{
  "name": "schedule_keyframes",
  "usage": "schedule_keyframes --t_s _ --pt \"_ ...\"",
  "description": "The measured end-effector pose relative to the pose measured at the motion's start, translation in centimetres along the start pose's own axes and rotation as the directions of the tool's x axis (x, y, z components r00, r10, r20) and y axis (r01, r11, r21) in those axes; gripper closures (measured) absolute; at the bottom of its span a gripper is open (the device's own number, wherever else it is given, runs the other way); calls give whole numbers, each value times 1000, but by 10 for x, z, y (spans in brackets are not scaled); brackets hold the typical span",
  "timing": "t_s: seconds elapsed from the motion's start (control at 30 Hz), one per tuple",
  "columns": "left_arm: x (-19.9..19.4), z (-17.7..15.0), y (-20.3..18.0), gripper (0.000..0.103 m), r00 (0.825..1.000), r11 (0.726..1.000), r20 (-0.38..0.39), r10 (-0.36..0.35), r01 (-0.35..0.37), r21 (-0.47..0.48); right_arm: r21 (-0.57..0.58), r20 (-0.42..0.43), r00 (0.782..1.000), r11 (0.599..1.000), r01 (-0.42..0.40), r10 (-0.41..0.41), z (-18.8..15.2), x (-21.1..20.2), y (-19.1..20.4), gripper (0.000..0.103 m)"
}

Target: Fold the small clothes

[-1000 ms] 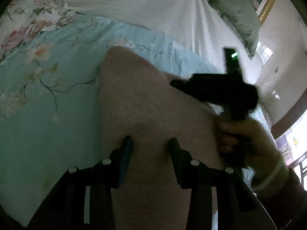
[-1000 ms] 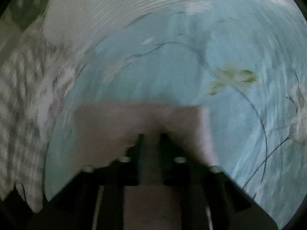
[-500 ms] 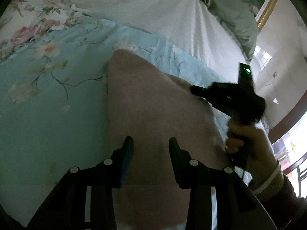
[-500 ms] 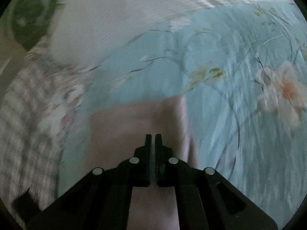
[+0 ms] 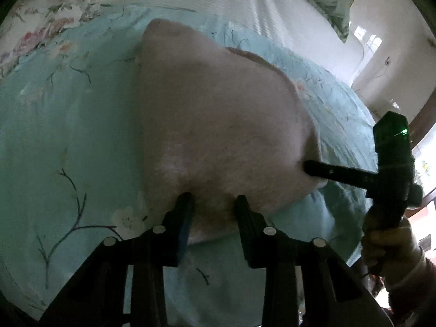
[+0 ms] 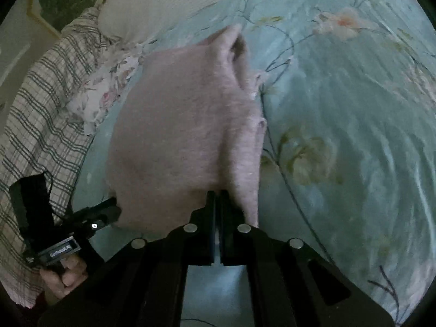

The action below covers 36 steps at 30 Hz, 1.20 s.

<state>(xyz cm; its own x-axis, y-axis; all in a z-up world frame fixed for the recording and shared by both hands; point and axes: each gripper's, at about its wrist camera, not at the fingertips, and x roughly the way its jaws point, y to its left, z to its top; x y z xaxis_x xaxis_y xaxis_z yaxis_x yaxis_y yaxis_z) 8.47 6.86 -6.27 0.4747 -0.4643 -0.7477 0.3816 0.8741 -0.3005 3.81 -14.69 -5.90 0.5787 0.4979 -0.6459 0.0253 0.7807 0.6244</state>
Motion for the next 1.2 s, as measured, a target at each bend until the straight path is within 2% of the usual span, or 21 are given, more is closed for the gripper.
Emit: schedule_keyframes --t_s 0.2,0.37,0.43,0.53,0.67,0.77,0.83,0.9,0.97,1.03,1.1,1.13,1.2 --pt "-4 -2 8 73 999 998 12 -30 31 -60 -2 15 1000 1000 9 -9 -3 -4 -4 102" --pt "0 -5 8 73 1000 998 19 -13 14 -65 0 19 1000 1000 11 -11 -5 -1 -1 102" --pt "3 -3 2 73 1000 998 18 4 -3 -56 -6 21 999 999 34 -34 -3 -3 7 101" --pt "-3 -1 -4 73 1000 998 19 18 -17 -56 -74 53 994 993 97 -93 1 -16 25 99" --pt "-15 -1 -3 72 999 998 31 31 -29 -53 -106 121 988 988 111 -98 17 -32 40 99" --pt "-27 9 2 72 998 996 61 4 2 -90 -131 147 985 985 111 -92 41 -31 49 99" --pt "-30 25 2 72 995 996 81 50 -43 -83 -129 131 983 981 144 -127 55 -16 45 96" --pt "-21 39 5 72 991 990 63 121 -116 -84 -111 73 980 975 194 -187 61 7 35 95" --pt "-8 43 12 71 990 986 37 138 -134 -98 -83 63 984 982 170 -165 59 15 25 95" --pt "6 44 19 65 989 983 -5 148 -148 -113 -82 71 985 983 166 -160 57 12 25 95" --pt "9 43 18 61 987 981 -2 164 -163 -106 -82 75 986 984 157 -151 57 5 28 94" --pt "8 42 18 61 987 981 1 161 -160 -110 -75 79 987 986 146 -140 56 1 28 91" --pt "5 40 19 61 989 981 4 145 -143 -132 -63 95 988 990 125 -118 51 -10 31 74"
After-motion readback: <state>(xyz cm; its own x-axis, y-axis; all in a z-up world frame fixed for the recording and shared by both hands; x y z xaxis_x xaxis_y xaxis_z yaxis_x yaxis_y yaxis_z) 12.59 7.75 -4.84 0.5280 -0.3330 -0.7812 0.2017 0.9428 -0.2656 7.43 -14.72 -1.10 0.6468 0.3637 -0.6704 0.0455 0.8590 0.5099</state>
